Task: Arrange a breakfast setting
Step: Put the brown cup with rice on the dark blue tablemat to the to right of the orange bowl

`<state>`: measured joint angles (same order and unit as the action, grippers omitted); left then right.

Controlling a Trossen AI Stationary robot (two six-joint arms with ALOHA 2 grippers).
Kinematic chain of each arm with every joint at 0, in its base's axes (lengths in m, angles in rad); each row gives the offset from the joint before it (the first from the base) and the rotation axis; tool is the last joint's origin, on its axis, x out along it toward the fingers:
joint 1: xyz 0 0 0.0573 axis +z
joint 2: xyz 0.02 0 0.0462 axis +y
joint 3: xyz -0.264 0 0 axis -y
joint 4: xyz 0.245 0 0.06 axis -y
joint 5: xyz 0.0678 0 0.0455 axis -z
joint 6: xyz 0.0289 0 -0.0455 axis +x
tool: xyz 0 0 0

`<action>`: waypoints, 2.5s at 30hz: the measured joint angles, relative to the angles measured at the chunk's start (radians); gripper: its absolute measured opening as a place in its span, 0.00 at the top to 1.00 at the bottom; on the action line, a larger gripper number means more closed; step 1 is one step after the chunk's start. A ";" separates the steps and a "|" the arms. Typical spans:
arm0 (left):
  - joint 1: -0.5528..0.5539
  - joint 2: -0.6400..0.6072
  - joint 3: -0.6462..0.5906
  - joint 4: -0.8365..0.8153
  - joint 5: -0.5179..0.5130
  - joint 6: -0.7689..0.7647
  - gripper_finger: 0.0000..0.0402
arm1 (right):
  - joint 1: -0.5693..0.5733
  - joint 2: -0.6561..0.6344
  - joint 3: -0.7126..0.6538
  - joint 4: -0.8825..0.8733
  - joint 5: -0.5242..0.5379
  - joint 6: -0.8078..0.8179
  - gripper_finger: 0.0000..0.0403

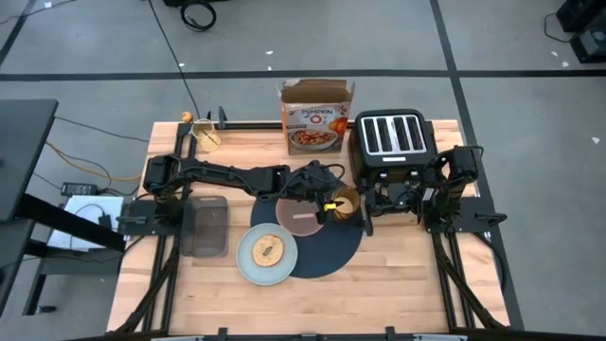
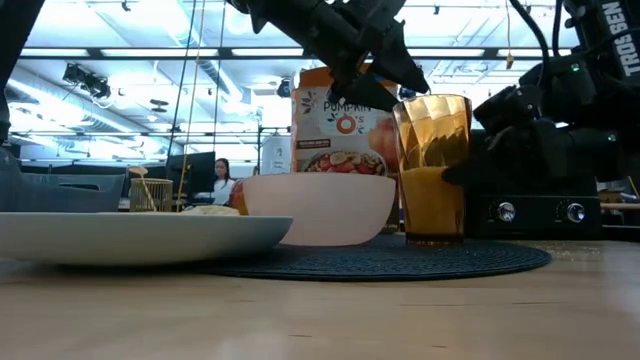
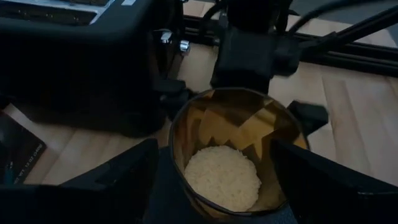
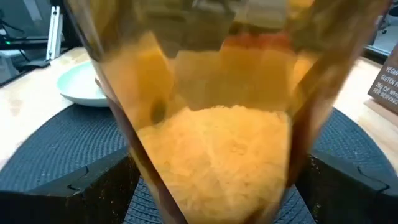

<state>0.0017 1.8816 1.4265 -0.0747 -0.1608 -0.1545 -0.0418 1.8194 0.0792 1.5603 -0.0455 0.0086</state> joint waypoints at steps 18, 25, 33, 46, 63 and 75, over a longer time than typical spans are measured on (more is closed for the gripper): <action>-0.006 0.002 0.000 -0.013 -0.004 0.000 0.22 | 0.000 -0.188 -0.075 -0.204 -0.048 0.053 0.01; -0.009 -0.020 -0.001 -0.029 -0.004 0.000 0.22 | 0.011 -0.348 -0.075 -0.481 -0.061 0.120 0.02; -0.037 -0.044 0.000 -0.030 -0.009 0.000 0.22 | 0.092 -0.617 0.004 -1.091 -0.019 0.311 0.07; -0.102 -0.159 -0.001 -0.150 -0.023 -0.080 0.22 | 0.376 -0.948 0.504 -2.278 0.005 0.480 0.21; -0.344 -0.318 -0.002 -0.451 -0.021 -0.539 0.22 | 0.348 -0.480 1.263 -2.621 0.160 0.121 0.30; -0.397 -0.553 0.000 -0.716 -0.195 -0.511 0.22 | 0.191 -0.272 1.282 -2.613 0.129 0.000 0.41</action>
<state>-0.3955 1.3283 1.4265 -0.7905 -0.3559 -0.6658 0.1489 1.5477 1.3617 -1.0527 0.0838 0.0085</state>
